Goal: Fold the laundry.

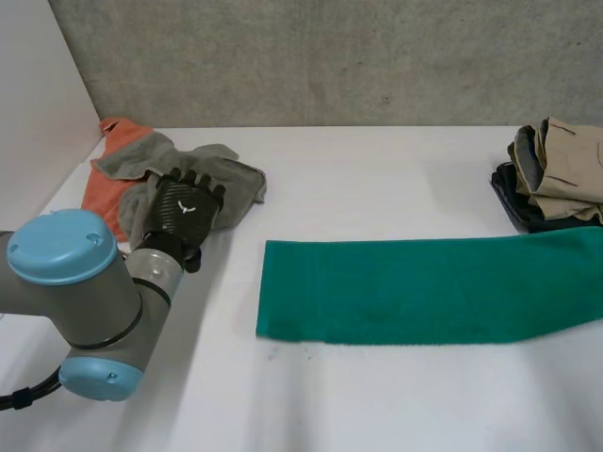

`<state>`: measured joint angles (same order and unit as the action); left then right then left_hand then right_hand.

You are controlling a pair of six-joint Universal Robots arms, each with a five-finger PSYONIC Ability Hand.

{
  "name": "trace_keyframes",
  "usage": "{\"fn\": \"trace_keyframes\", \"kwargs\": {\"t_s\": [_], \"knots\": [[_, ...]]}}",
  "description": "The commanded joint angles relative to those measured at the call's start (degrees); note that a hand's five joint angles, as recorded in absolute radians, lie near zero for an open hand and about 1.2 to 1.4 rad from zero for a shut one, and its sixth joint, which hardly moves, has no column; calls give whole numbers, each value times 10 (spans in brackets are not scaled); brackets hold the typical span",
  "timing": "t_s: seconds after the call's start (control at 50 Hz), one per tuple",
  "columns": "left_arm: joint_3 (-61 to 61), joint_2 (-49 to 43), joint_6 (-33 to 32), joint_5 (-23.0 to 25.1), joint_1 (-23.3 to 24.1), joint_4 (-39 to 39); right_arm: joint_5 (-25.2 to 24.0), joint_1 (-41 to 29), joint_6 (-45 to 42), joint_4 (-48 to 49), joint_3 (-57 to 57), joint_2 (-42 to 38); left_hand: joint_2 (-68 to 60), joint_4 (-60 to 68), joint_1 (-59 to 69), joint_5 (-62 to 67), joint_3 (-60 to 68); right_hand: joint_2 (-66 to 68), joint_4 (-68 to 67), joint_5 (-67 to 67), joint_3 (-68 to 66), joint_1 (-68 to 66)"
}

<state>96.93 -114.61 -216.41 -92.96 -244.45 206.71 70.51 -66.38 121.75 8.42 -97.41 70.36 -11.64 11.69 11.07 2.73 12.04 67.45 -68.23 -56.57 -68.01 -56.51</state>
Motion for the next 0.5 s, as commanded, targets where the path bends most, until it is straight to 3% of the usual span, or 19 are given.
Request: {"fn": "trace_keyframes", "kwargs": {"t_s": [0.02,0.08,0.14,0.16,0.24,0.32,0.44,0.46,0.5], "knots": [[7,20,0,-3,-2,0,-10,-187,47,37,-1,57,16,-17,-11,-27,-20,126,-118,-134,-120,-235],[12,34,1,-4,-6,0,-11,-264,50,66,-1,59,16,-17,-11,-27,-20,126,-118,-134,-120,-235],[21,46,1,-4,-10,0,-13,-390,48,113,2,53,16,-17,-11,-27,-20,126,-118,-134,-120,-235],[22,48,1,-4,-10,0,-13,-446,47,139,3,42,16,-17,-11,-27,-20,126,-118,-134,-120,-235],[32,55,1,-4,-11,0,-15,-558,46,198,13,-22,16,-17,-11,-27,-20,126,-118,-134,-120,-235],[37,55,1,-3,-9,0,-19,-633,39,222,31,-99,16,-17,-11,-27,-20,126,-118,-134,-120,-235],[36,49,1,-3,-4,1,-44,-677,-7,224,47,-170,16,-17,-11,-27,-20,126,-118,-134,-120,-235],[35,49,1,-3,-4,1,-42,-677,-18,225,46,-169,16,-17,-11,-27,-20,-135,143,127,141,26],[32,48,1,-3,-1,1,-35,-677,-18,224,43,-164,16,-17,-11,-27,-20,-533,541,524,539,424]]}}
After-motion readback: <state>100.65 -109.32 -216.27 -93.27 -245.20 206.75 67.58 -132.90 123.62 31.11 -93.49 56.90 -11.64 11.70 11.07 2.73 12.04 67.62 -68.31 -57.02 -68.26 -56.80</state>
